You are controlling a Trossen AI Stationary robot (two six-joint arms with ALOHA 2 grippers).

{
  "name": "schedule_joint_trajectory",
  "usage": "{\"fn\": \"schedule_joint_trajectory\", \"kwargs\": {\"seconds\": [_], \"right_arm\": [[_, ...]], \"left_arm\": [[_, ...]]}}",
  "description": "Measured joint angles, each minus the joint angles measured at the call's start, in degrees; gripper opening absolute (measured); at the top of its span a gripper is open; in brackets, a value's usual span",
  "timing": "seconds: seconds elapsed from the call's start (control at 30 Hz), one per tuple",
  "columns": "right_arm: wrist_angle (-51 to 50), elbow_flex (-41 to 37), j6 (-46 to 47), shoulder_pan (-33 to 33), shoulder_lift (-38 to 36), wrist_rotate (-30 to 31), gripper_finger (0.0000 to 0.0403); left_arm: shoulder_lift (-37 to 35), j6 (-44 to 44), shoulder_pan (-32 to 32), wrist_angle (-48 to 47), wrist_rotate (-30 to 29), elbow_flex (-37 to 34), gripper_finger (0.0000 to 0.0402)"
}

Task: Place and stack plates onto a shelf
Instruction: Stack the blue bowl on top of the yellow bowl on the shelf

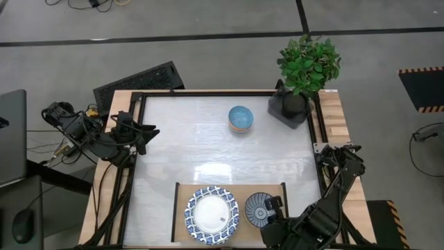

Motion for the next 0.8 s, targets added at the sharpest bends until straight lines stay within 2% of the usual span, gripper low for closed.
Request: {"fn": "schedule_joint_trajectory", "kwargs": {"seconds": [0.37, 0.47, 0.57, 0.8], "right_arm": [[0.8, 1.4, 0.2, -0.1, -2.4, 0.2, 0.0153], [1.0, 3.1, 0.2, -0.1, -2.7, 1.1, 0.0159], [0.2, 3.8, 0.2, 0.1, -2.8, 3.0, 0.0134], [-0.6, 2.6, -0.3, 0.3, -1.5, 2.9, 0.004]], "left_arm": [[0.0, 0.0, 0.0, 0.0, 0.0, 0.0, 0.0143], [0.0, -0.1, 0.0, 0.1, 0.0, 0.0, 0.0143], [0.0, -0.5, 0.0, 0.1, 0.0, 0.0, 0.0143], [0.0, -1.1, 0.0, 0.1, -0.1, 0.0, 0.0143]]}}
